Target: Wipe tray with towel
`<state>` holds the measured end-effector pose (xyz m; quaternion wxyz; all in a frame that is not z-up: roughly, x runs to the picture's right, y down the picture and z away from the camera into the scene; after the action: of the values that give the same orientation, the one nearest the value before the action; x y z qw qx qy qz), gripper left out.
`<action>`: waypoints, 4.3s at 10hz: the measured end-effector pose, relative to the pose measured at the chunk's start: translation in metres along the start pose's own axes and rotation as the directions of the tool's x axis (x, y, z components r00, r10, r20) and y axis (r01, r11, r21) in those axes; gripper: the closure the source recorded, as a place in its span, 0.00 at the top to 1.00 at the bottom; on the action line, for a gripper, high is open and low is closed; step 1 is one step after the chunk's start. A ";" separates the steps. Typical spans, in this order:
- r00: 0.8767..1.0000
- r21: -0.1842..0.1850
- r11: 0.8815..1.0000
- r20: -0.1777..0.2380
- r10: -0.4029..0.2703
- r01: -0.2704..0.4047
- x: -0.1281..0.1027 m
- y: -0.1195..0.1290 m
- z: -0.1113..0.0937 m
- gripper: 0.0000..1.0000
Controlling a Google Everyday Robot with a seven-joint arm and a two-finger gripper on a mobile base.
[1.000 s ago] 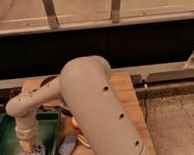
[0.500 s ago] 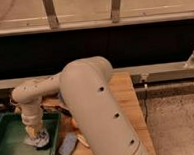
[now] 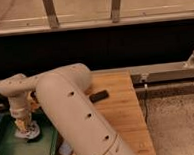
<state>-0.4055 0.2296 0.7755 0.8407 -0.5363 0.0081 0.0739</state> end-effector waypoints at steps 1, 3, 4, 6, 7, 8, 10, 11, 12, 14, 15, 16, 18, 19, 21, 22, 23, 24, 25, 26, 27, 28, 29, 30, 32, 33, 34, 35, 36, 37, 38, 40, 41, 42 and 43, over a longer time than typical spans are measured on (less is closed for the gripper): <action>1.000 -0.002 1.000 -0.012 -0.019 0.019 -0.005 0.008 0.005 0.00; 0.999 -0.007 0.999 -0.019 -0.040 0.040 -0.004 0.042 0.018 0.00; 0.999 -0.004 0.999 -0.013 -0.033 0.033 0.005 0.054 0.019 0.00; 1.000 0.000 1.000 -0.001 0.004 -0.004 0.038 0.077 0.023 0.00; 1.000 -0.002 1.000 0.004 0.027 -0.027 0.054 0.085 0.026 0.00; 0.998 -0.005 0.998 0.014 0.069 -0.069 0.073 0.091 0.029 0.00; 0.991 -0.009 0.991 0.031 0.131 -0.130 0.098 0.089 0.029 0.00; 0.988 -0.010 0.988 0.042 0.152 -0.151 0.107 0.082 0.026 0.00; 0.984 -0.007 0.986 0.055 0.169 -0.169 0.114 0.065 0.018 0.00; 0.982 0.006 0.983 0.054 0.183 -0.183 0.113 0.035 0.003 0.00; 0.981 0.010 0.982 0.058 0.185 -0.186 0.112 0.020 -0.006 0.00; 0.979 0.017 0.981 0.065 0.193 -0.194 0.112 0.005 -0.014 0.00; 0.978 0.034 0.980 0.080 0.194 -0.197 0.107 -0.018 -0.028 0.00; 0.979 0.039 0.981 0.082 0.185 -0.189 0.102 -0.022 -0.031 0.00; 0.986 0.043 0.988 0.083 0.145 -0.149 0.081 -0.025 -0.033 0.00; 0.990 0.045 0.992 0.083 0.111 -0.115 0.067 -0.023 -0.033 0.00; 0.994 0.048 0.996 0.079 0.073 -0.077 0.054 -0.017 -0.030 0.00; 0.997 0.052 0.998 0.069 0.040 -0.044 0.043 -0.007 -0.027 0.00; 0.998 0.057 0.998 0.061 0.000 -0.003 0.030 0.007 -0.024 0.00; 0.998 0.063 0.998 0.055 -0.026 0.023 0.027 0.018 -0.023 0.00; 0.998 0.065 0.997 0.051 -0.037 0.033 0.028 0.028 -0.021 0.00; 0.998 0.067 0.997 0.044 -0.049 0.046 0.030 0.046 -0.016 0.00; 0.998 0.066 0.997 0.043 -0.051 0.048 0.035 0.060 -0.012 0.00; 0.999 0.069 0.997 0.039 -0.033 0.030 0.050 0.065 -0.009 0.00; 0.998 0.066 0.997 0.055 0.038 -0.041 0.085 0.073 -0.002 0.00; 0.995 0.065 0.994 0.063 0.084 -0.088 0.102 0.073 0.001 0.00; 0.990 0.064 0.990 0.074 0.123 -0.128 0.115 0.068 0.001 0.00; 0.984 0.066 0.984 0.085 0.157 -0.163 0.127 0.058 -0.003 0.00; 0.981 0.072 0.981 0.093 0.172 -0.179 0.131 0.048 -0.008 0.00; 0.980 0.078 0.980 0.094 0.175 -0.182 0.131 0.037 -0.013 0.00; 0.981 0.082 0.980 0.089 0.173 -0.180 0.127 0.025 -0.018 0.00; 0.984 0.087 0.982 0.074 0.164 -0.170 0.111 -0.004 -0.030 0.00; 0.985 0.088 0.983 0.070 0.157 -0.163 0.103 -0.016 -0.035 0.00; 0.988 0.086 0.986 0.064 0.138 -0.143 0.089 -0.028 -0.037 0.00; 0.990 0.084 0.988 0.061 0.124 -0.129 0.082 -0.031 -0.037 0.00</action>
<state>-0.3180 0.1931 0.7800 0.8570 -0.4950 0.0221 0.1416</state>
